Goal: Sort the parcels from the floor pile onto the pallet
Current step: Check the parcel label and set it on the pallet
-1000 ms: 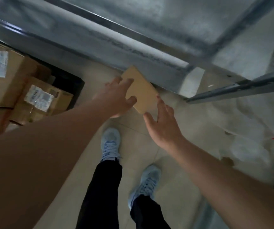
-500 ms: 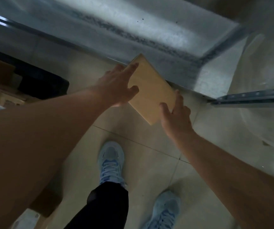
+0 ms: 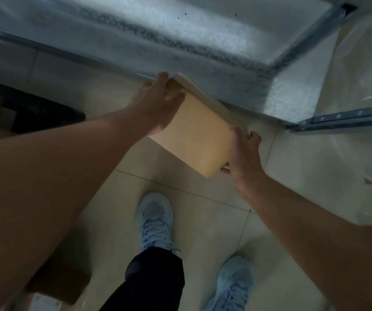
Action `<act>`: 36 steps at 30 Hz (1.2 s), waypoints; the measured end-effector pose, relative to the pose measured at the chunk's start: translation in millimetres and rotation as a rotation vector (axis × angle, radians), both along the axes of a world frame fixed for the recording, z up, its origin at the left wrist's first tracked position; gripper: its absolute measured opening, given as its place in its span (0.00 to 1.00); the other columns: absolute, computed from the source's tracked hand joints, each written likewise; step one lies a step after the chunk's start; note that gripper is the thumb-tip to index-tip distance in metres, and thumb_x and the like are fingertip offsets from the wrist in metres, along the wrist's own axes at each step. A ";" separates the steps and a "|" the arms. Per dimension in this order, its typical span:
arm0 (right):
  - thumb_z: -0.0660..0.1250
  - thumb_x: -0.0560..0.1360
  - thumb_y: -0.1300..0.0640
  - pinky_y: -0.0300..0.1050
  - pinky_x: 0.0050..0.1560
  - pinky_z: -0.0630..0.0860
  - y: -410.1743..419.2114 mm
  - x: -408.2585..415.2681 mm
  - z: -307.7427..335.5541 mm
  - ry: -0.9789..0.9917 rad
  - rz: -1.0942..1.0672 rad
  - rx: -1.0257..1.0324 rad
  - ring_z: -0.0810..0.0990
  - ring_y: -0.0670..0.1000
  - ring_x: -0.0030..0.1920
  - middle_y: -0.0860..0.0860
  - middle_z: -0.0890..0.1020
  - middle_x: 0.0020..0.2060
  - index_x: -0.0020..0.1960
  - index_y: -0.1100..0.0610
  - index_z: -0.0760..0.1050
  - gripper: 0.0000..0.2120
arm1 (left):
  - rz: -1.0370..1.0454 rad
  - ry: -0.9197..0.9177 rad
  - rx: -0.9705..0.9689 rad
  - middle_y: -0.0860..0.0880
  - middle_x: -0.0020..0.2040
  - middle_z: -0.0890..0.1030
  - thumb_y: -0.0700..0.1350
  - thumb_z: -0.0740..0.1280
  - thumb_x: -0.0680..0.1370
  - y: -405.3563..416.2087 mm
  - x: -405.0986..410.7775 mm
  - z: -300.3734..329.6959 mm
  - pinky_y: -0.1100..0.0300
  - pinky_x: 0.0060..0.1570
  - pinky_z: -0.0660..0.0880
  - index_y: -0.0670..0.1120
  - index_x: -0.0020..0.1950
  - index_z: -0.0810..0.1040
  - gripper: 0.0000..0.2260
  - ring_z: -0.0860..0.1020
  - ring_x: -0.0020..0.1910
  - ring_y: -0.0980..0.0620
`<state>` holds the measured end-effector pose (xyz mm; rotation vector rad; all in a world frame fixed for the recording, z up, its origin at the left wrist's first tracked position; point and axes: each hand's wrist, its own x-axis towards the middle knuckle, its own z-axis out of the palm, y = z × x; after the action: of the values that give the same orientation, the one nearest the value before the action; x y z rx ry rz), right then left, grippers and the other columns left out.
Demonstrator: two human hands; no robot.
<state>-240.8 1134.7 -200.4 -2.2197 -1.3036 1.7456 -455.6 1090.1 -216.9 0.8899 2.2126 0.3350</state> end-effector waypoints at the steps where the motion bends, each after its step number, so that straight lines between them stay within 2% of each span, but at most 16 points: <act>1: 0.61 0.81 0.36 0.64 0.62 0.80 -2.8 3.7 9.9 0.002 -0.033 -0.021 0.80 0.60 0.61 0.57 0.75 0.68 0.82 0.49 0.54 0.36 | 0.050 -0.015 0.023 0.42 0.62 0.78 0.63 0.56 0.82 -3.0 1.6 8.8 0.50 0.50 0.68 0.51 0.67 0.70 0.21 0.75 0.56 0.40; 3: 0.59 0.81 0.33 0.61 0.55 0.83 -11.9 10.0 32.7 0.034 -0.093 -0.089 0.82 0.57 0.58 0.55 0.79 0.64 0.77 0.50 0.63 0.32 | 0.211 -0.066 0.070 0.46 0.49 0.79 0.66 0.56 0.82 -11.9 5.5 30.9 0.52 0.44 0.66 0.51 0.56 0.72 0.20 0.76 0.47 0.43; 5: 0.56 0.80 0.30 0.60 0.55 0.83 -25.4 16.6 57.6 0.066 -0.127 -0.159 0.82 0.56 0.57 0.52 0.80 0.63 0.73 0.48 0.69 0.30 | 0.301 -0.068 0.066 0.50 0.43 0.77 0.68 0.56 0.81 -26.5 10.2 57.1 0.53 0.39 0.66 0.51 0.51 0.71 0.20 0.76 0.43 0.47; 9: 0.55 0.79 0.26 0.62 0.55 0.83 -49.8 31.0 108.2 0.092 -0.227 -0.248 0.82 0.59 0.59 0.55 0.80 0.62 0.74 0.48 0.67 0.34 | 0.351 -0.067 0.012 0.51 0.46 0.76 0.68 0.55 0.82 -56.9 23.3 117.6 0.58 0.32 0.66 0.51 0.56 0.70 0.21 0.75 0.40 0.52; 12: 0.55 0.78 0.25 0.63 0.54 0.84 -64.2 41.5 148.4 0.128 -0.220 -0.310 0.85 0.61 0.55 0.59 0.82 0.61 0.75 0.52 0.67 0.38 | 0.387 -0.110 0.037 0.49 0.49 0.76 0.74 0.57 0.77 -77.2 33.4 168.7 0.55 0.37 0.73 0.48 0.61 0.69 0.30 0.77 0.45 0.50; 14: 0.59 0.82 0.32 0.61 0.52 0.85 -73.5 49.3 175.2 0.126 -0.169 -0.315 0.86 0.61 0.54 0.61 0.82 0.60 0.74 0.55 0.68 0.32 | 0.395 -0.139 0.056 0.48 0.51 0.78 0.75 0.61 0.74 -92.0 40.6 201.6 0.52 0.44 0.77 0.49 0.61 0.71 0.32 0.78 0.49 0.48; 16: 0.63 0.83 0.42 0.58 0.50 0.86 -82.0 58.2 203.4 0.142 -0.119 -0.317 0.86 0.61 0.54 0.62 0.83 0.58 0.71 0.57 0.70 0.24 | 0.422 -0.151 0.105 0.49 0.50 0.80 0.71 0.66 0.75 -106.7 47.7 231.7 0.55 0.42 0.76 0.52 0.59 0.75 0.25 0.80 0.48 0.50; 19: 0.63 0.83 0.45 0.55 0.47 0.86 -94.2 72.9 251.9 0.192 -0.002 -0.317 0.87 0.59 0.52 0.61 0.86 0.54 0.67 0.58 0.74 0.20 | 0.508 -0.111 0.187 0.53 0.46 0.82 0.66 0.67 0.74 -128.0 59.1 282.5 0.59 0.39 0.74 0.56 0.53 0.79 0.16 0.81 0.44 0.53; 21: 0.64 0.82 0.46 0.57 0.48 0.86 -99.9 81.3 288.2 0.217 0.098 -0.313 0.87 0.60 0.54 0.60 0.86 0.54 0.67 0.57 0.76 0.19 | 0.543 -0.105 0.242 0.55 0.45 0.82 0.68 0.65 0.70 -143.8 68.6 324.5 0.59 0.38 0.75 0.59 0.53 0.79 0.18 0.81 0.43 0.55; 23: 0.67 0.81 0.47 0.60 0.47 0.86 -103.7 87.6 329.5 0.258 0.153 -0.301 0.86 0.62 0.56 0.60 0.84 0.59 0.71 0.54 0.70 0.22 | 0.574 -0.127 0.287 0.56 0.45 0.82 0.70 0.62 0.66 -162.6 77.9 374.0 0.59 0.37 0.76 0.60 0.52 0.79 0.22 0.81 0.42 0.56; 25: 0.73 0.77 0.42 0.58 0.43 0.86 -106.7 90.9 377.5 0.308 0.192 -0.248 0.85 0.61 0.57 0.56 0.82 0.61 0.72 0.48 0.65 0.29 | 0.622 -0.153 0.346 0.56 0.45 0.82 0.69 0.62 0.64 -184.0 83.7 426.8 0.59 0.37 0.77 0.61 0.50 0.79 0.20 0.82 0.42 0.56; 28: 0.80 0.62 0.33 0.57 0.42 0.86 -113.1 91.4 457.8 0.377 0.283 -0.170 0.88 0.55 0.52 0.51 0.83 0.60 0.70 0.42 0.67 0.42 | 0.670 -0.175 0.439 0.56 0.42 0.82 0.63 0.63 0.68 -219.8 93.9 512.4 0.61 0.35 0.76 0.60 0.47 0.79 0.13 0.82 0.41 0.56; 31: 0.84 0.55 0.35 0.56 0.40 0.85 -130.5 86.1 533.8 0.451 0.356 -0.123 0.89 0.51 0.46 0.51 0.86 0.55 0.64 0.45 0.72 0.42 | 0.702 -0.159 0.530 0.55 0.40 0.82 0.59 0.64 0.72 -265.2 104.7 592.6 0.60 0.37 0.78 0.59 0.48 0.82 0.11 0.82 0.39 0.58; 33: 0.86 0.54 0.39 0.55 0.41 0.86 -151.8 83.0 575.3 0.470 0.425 -0.105 0.89 0.52 0.44 0.51 0.88 0.50 0.63 0.50 0.72 0.44 | 0.743 -0.157 0.564 0.56 0.41 0.83 0.60 0.64 0.73 -299.6 113.7 637.6 0.55 0.43 0.78 0.64 0.47 0.82 0.08 0.82 0.42 0.56; 34: 0.87 0.53 0.40 0.57 0.42 0.86 -164.3 82.5 593.1 0.484 0.464 -0.092 0.89 0.53 0.44 0.51 0.89 0.47 0.63 0.52 0.71 0.45 | 0.759 -0.155 0.575 0.57 0.41 0.83 0.60 0.64 0.72 -316.4 117.4 657.3 0.56 0.44 0.77 0.65 0.46 0.82 0.08 0.82 0.42 0.58; 36: 0.88 0.53 0.43 0.56 0.43 0.86 -192.8 81.8 625.5 0.511 0.545 -0.061 0.89 0.54 0.45 0.50 0.89 0.45 0.63 0.53 0.69 0.46 | 0.803 -0.149 0.583 0.56 0.47 0.84 0.58 0.65 0.74 -351.6 122.9 691.6 0.57 0.48 0.75 0.66 0.46 0.82 0.07 0.83 0.49 0.55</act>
<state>-159.0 942.0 425.1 -1.3413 -1.8168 2.3297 -332.8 738.5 474.7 0.1735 2.2652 1.4207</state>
